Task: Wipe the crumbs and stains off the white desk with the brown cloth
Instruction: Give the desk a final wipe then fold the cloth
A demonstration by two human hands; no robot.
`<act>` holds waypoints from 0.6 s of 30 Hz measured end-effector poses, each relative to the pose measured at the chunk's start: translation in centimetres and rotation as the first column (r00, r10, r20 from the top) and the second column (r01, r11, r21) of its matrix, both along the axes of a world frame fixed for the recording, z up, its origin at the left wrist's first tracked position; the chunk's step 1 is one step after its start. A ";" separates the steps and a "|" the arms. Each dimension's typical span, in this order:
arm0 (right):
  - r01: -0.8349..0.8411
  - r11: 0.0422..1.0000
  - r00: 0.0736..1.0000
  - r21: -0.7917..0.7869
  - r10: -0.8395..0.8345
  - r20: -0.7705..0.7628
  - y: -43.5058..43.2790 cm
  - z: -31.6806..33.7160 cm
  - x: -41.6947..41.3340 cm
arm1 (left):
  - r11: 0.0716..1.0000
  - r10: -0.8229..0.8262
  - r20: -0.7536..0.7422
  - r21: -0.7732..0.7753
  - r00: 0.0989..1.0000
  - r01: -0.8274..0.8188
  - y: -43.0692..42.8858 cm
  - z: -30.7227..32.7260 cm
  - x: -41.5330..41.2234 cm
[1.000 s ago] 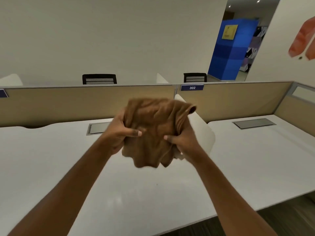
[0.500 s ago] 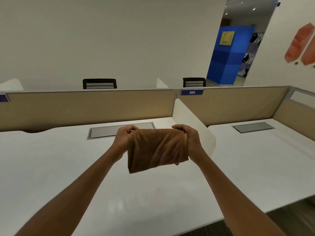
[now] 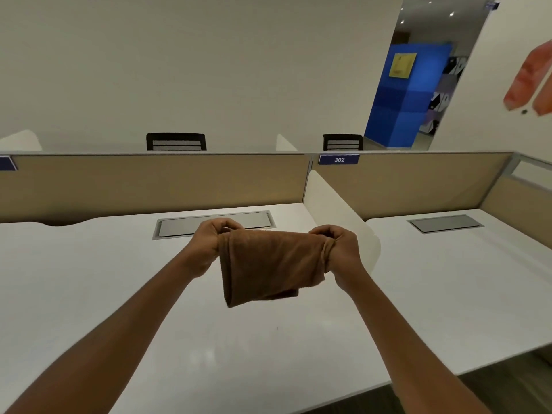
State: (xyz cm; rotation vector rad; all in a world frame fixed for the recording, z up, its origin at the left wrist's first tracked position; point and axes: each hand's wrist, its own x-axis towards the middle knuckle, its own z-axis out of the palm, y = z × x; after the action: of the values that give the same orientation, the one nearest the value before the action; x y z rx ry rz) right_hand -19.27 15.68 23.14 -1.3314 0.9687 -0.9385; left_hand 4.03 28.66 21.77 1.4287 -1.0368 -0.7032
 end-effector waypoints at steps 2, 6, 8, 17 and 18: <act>-0.009 1.000 1.000 0.026 0.009 -0.005 0.2 -0.5 -0.1 | 1.000 -0.014 -0.037 0.004 0.999 0.015 0.0 -0.2 -0.1; -0.030 0.999 0.987 -0.033 0.024 -0.157 0.0 -1.6 -0.2 | 1.000 -0.006 -0.093 0.025 0.996 0.008 0.1 -0.1 -1.1; -0.056 0.997 0.973 -0.051 0.043 -0.225 -0.4 -2.6 -0.2 | 0.998 0.005 -0.093 0.066 0.996 0.001 0.2 -0.1 -1.9; -0.040 0.974 0.992 0.225 0.066 -0.110 0.0 -5.7 0.1 | 0.902 0.276 -0.140 0.381 0.951 -0.205 -0.5 -1.4 -5.3; -0.044 0.959 0.991 0.280 0.078 -0.112 0.0 -5.7 0.1 | 0.898 0.283 -0.166 0.393 0.945 -0.200 -0.5 -1.7 -5.5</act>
State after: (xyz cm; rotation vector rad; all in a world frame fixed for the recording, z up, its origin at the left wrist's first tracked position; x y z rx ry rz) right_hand -19.19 15.64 17.49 -1.1824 1.1026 -0.6520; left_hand -1.43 28.21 20.11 1.7254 -0.5540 -0.8816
